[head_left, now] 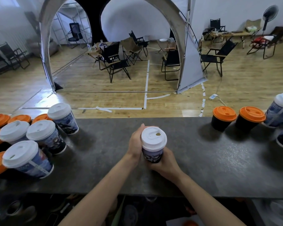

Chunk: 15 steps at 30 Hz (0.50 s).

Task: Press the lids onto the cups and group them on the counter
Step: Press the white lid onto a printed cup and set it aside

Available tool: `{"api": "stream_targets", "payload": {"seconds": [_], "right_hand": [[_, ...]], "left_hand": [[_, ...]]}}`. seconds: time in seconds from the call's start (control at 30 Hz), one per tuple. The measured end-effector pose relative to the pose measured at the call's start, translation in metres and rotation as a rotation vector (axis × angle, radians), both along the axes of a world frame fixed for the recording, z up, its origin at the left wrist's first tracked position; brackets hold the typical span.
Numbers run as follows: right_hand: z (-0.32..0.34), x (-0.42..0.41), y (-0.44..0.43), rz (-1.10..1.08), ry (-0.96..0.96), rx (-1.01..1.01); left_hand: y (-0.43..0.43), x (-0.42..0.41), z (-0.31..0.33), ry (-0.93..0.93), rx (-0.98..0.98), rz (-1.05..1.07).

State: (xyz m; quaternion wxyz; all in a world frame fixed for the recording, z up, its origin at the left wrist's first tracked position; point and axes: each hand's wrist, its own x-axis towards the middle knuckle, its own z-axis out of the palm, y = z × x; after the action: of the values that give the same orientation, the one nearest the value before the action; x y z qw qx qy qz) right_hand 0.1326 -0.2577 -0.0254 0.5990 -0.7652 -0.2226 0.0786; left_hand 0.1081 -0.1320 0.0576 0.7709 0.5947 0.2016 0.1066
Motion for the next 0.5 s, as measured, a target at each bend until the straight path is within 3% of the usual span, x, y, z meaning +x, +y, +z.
{"api": "stream_targets", "payload": {"seconds": [0.2,0.33,0.5], "right_hand": [[0.000,0.000,0.002,-0.050,0.001,0.059],[-0.005,0.004,0.001,-0.053,-0.027,0.051],[-0.010,0.003,0.002,-0.021,-0.005,0.049]], "left_hand": [[-0.020,-0.010,-0.012,-0.101,0.081,0.190],[-0.010,-0.002,-0.014,-0.021,0.000,0.097],[-0.008,-0.009,-0.024,-0.052,0.016,0.081]]}}
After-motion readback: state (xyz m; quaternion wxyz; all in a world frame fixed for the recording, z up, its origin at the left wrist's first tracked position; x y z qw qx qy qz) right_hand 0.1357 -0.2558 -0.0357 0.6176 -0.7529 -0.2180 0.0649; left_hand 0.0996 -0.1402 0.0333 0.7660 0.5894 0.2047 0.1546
